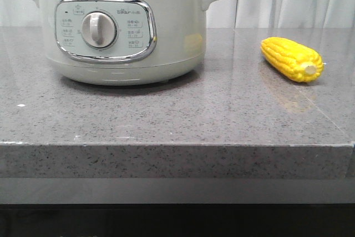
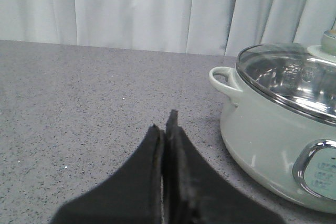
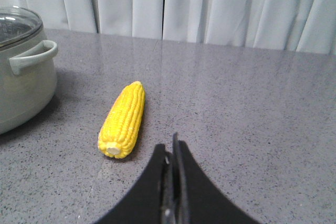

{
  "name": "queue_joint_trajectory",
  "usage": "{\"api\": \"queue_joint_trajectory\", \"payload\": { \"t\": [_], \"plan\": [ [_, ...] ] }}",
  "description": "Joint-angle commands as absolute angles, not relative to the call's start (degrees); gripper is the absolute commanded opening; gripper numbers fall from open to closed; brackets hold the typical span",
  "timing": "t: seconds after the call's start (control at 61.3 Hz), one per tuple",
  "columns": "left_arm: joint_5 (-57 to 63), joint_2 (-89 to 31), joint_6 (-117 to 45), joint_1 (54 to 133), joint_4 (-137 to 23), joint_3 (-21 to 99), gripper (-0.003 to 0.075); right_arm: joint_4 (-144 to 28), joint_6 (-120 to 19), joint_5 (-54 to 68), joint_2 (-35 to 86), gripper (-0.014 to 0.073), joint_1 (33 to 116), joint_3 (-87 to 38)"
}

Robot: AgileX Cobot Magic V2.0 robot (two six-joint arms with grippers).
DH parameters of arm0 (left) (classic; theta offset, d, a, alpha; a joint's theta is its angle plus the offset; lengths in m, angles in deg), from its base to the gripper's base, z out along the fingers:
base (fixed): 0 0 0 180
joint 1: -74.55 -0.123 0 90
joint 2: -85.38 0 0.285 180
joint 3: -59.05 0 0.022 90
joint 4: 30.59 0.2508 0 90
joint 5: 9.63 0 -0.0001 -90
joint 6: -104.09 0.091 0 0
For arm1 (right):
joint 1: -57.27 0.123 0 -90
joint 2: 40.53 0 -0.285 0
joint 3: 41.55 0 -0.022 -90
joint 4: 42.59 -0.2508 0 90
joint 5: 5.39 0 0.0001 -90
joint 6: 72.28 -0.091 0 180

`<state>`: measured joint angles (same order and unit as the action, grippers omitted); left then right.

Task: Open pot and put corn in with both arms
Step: 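Grasp the glass lid knob with the left gripper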

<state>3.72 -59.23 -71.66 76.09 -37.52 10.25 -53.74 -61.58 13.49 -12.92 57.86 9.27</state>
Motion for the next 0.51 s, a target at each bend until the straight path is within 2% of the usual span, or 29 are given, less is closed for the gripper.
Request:
{"api": "queue_joint_trajectory", "payload": {
  "t": [0.0, 0.147, 0.229, 0.261, 0.343, 0.424, 0.49],
  "plan": [
    [0.2, -56.5, -72.1, 76.5, -38.2, 13.3, -0.002, -53.6, -61.5, 10.7, -9.3, -0.012, 57.5, 5.5],
    [0.4, -55.9, -72.1, 76.5, -38.2, 13.3, -0.0017, -53.6, -61.5, 10.8, -8.4, -0.0118, 57.5, 5.2],
    [0.2, -55.9, -71.5, 76.5, -38.2, 13.3, 0.0035, -53.6, -61.5, 10.8, -8.4, -0.0083, 57.5, 5.2],
    [0.1, -55.9, -71.5, 76.5, -38.1, 13.3, 0.0086, -53.6, -61.5, 10.8, -8.4, -0.0055, 57.5, 5.2],
    [0.1, -55.9, -71.5, 76.5, -37.7, 13.3, 0.0278, -53.6, -61.5, 10.8, -8.4, 0.0075, 57.5, 5.2],
    [0.1, -55.9, -71.5, 76.5, -37.7, 13.3, 0.0496, -53.6, -61.5, 10.9, -8.4, 0.0283, 57.5, 5.2],
    [-0.3, -55.9, -71.7, 76.5, -38.4, 13.3, 0.0569, -53.6, -61.5, 10.7, -8.4, 0.0415, 57.5, 5.2]
  ]
}}
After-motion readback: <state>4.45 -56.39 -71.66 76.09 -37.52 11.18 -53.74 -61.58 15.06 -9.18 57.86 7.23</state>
